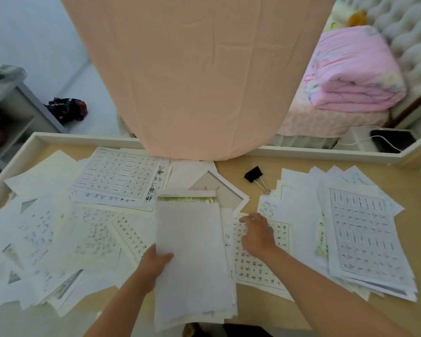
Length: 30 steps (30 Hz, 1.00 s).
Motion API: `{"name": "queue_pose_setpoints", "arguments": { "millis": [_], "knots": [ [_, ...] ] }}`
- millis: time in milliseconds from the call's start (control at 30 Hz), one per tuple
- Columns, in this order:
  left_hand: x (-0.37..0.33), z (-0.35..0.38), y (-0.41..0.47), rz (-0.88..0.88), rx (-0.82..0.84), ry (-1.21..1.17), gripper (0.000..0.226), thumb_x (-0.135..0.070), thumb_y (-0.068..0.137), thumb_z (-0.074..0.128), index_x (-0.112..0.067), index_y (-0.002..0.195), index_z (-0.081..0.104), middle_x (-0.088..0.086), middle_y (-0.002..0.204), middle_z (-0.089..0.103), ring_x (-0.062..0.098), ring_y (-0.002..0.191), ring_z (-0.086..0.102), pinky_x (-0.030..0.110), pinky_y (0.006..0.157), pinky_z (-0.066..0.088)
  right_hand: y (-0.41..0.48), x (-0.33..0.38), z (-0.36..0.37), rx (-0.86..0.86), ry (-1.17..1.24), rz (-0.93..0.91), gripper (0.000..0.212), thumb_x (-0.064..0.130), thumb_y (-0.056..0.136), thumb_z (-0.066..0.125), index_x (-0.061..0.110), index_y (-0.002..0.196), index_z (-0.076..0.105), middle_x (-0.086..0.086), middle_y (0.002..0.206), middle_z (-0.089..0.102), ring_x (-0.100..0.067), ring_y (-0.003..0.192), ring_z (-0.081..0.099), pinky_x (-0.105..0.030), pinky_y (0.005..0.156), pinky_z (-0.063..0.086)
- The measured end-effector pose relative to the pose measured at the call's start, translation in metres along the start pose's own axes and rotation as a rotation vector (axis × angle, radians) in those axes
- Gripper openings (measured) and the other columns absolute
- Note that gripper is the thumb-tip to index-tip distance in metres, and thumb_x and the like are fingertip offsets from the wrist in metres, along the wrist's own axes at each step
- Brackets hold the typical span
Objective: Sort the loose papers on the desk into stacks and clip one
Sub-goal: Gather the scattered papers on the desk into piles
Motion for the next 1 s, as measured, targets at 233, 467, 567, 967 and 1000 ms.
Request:
{"name": "queue_pose_setpoints", "arguments": {
  "millis": [233,467,567,967,1000],
  "knots": [
    [-0.001,-0.026,0.008,0.001,0.138,-0.076,0.034,0.005,0.088,0.062,-0.009,0.119,0.061,0.017,0.111,0.071,0.038,0.101,0.067,0.055,0.09,0.053,-0.006,-0.053,-0.004,0.134,-0.404,0.04,0.125,0.071,0.066,0.07,0.025,0.156,-0.002,-0.005,0.164,0.002,-0.03,0.149,0.012,-0.059,0.114,0.018],
    [0.017,0.013,0.005,-0.148,0.176,-0.093,0.031,0.006,0.087,0.065,-0.002,0.116,0.057,0.019,0.111,0.067,0.034,0.094,0.064,0.042,0.076,0.054,-0.042,-0.053,0.019,0.028,-0.439,0.168,0.114,0.084,0.064,0.054,0.024,0.152,0.013,-0.012,0.142,0.032,-0.031,0.132,0.031,-0.049,0.105,0.029],
    [0.026,0.028,-0.005,-0.043,0.025,0.144,0.028,0.006,0.081,0.064,-0.005,0.106,0.057,0.017,0.101,0.065,0.032,0.085,0.064,0.04,0.073,0.055,-0.056,-0.053,0.029,0.019,-0.182,0.314,0.106,0.074,0.059,0.07,0.025,0.142,0.025,-0.009,0.133,0.033,-0.03,0.128,0.031,-0.047,0.101,0.038],
    [0.05,0.062,-0.038,-0.017,0.06,-0.042,0.029,0.01,0.086,0.056,-0.011,0.105,0.061,0.012,0.1,0.067,0.029,0.085,0.064,0.032,0.061,0.05,-0.083,-0.071,0.032,0.085,0.654,0.489,0.029,0.016,0.085,0.07,0.008,0.112,0.068,-0.001,0.087,0.067,-0.018,0.077,0.064,-0.028,0.065,0.054],
    [0.052,0.067,-0.041,-0.004,0.052,-0.03,0.03,0.01,0.086,0.055,-0.011,0.107,0.061,0.012,0.1,0.067,0.029,0.086,0.064,0.031,0.061,0.05,-0.088,-0.075,0.034,0.135,0.722,0.531,0.031,0.017,0.084,0.073,0.007,0.113,0.067,-0.004,0.089,0.067,-0.021,0.079,0.065,-0.028,0.067,0.055]
  ]
}}
Point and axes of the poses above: each hand's wrist, its own y-axis towards the middle knuckle, its own z-axis out of the palm, x = y × z, the point moved 1 cm from there along y, towards the middle knuckle
